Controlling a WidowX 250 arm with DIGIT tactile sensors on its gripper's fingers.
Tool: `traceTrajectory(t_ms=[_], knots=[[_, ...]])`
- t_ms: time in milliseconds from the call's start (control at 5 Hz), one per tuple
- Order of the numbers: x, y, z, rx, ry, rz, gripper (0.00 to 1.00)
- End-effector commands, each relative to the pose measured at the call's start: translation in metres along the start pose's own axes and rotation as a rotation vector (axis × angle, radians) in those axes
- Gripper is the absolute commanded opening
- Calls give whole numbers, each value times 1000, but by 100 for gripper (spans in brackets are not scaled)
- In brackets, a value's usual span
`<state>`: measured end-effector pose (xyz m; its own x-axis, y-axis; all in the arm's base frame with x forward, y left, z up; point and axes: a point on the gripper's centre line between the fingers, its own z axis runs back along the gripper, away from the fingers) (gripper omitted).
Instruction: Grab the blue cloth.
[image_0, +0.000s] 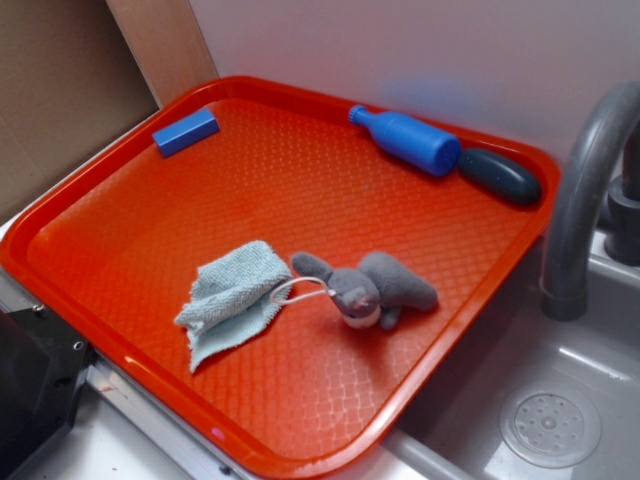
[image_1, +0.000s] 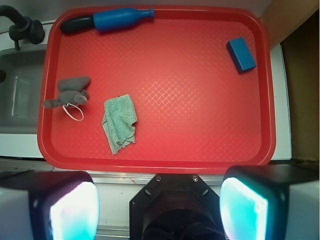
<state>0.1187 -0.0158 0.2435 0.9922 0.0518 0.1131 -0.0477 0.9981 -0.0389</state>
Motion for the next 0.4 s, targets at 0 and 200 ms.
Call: traceTrajectory(t_ms=[0,200], knots=[[0,0,0,0,0,0,100],[-3,-43,-38,23,-73,-255,100]])
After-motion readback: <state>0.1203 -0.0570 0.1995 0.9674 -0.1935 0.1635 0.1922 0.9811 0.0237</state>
